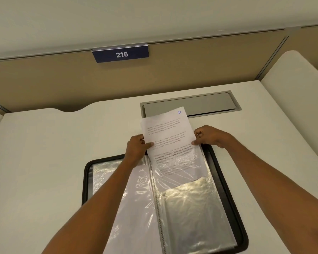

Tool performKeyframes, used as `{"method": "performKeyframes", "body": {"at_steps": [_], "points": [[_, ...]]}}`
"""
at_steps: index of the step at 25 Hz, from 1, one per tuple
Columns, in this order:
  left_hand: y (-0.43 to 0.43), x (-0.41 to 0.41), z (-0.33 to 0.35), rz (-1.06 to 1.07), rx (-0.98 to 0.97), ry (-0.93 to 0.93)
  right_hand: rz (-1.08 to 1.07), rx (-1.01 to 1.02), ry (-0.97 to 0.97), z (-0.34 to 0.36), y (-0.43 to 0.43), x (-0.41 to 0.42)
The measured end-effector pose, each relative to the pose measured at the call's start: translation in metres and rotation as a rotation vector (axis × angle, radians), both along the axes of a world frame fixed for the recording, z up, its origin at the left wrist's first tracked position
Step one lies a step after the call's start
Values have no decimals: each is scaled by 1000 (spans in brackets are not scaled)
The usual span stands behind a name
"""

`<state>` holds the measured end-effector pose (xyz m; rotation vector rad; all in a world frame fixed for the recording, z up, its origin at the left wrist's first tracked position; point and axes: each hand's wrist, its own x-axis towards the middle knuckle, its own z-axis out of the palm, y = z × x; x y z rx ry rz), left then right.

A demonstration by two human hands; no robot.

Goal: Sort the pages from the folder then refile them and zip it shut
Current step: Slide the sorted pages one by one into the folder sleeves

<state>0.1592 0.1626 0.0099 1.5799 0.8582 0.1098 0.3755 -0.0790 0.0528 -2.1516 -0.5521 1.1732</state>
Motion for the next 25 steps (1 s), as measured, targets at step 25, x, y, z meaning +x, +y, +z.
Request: {"method": "performKeyframes", "body": {"at_steps": [25], "points": [[3, 5, 18, -21, 73, 105, -97, 14, -77, -2, -4, -16]]}}
